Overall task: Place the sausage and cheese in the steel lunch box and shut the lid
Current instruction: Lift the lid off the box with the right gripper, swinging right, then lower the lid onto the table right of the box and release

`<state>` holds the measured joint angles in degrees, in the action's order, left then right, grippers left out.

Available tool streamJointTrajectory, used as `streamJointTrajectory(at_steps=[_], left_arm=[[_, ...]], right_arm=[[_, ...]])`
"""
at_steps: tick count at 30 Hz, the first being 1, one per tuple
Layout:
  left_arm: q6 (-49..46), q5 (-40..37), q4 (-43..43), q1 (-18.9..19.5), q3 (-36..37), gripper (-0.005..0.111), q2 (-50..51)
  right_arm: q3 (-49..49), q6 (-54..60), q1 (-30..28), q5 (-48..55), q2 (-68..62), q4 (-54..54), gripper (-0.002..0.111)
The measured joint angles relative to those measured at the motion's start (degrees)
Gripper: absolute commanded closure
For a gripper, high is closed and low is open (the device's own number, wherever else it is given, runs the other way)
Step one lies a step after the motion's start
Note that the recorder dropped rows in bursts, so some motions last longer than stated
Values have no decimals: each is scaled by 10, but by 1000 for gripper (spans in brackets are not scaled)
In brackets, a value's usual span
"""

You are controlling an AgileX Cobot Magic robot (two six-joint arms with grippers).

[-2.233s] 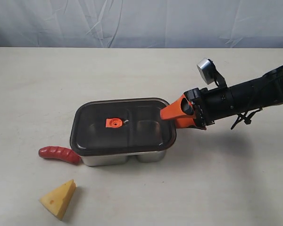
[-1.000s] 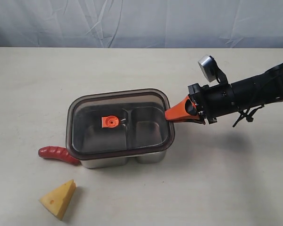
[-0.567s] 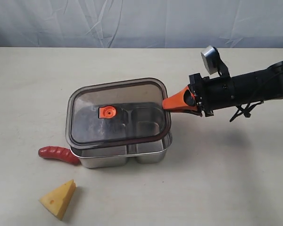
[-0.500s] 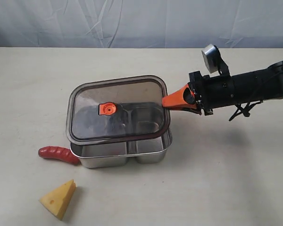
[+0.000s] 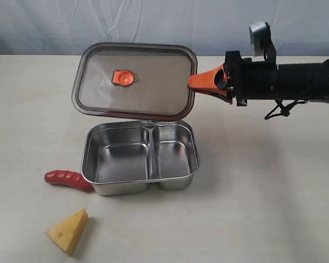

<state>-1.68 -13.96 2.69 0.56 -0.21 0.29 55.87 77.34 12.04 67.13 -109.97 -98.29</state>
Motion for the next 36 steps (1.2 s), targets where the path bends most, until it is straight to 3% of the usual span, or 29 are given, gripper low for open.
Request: streamJointTrajectory(at_steps=[10, 13, 17, 23, 27, 32, 36], left_arm=[[0, 0, 0, 0, 0, 107, 0], [0, 4, 0, 0, 0, 107, 0], [0, 6, 0, 0, 0, 107, 0], [0, 6, 0, 0, 0, 107, 0], [0, 7, 0, 0, 0, 107, 0], [0, 7, 0, 0, 0, 107, 0], [0, 7, 0, 0, 0, 107, 0]], right_arm=[[-1, 25, 1, -310, 168, 24, 109], [-1, 26, 1, -405, 231, 112, 109], [-1, 20, 1, -470, 301, 308, 109], [-1, -62, 1, -438, 367, 614, 109], [-1, -179, 3, -364, 377, 829, 109], [-18, -295, 50, -330, 377, 996, 109], [-40, -377, 119, -317, 376, 1124, 109]])
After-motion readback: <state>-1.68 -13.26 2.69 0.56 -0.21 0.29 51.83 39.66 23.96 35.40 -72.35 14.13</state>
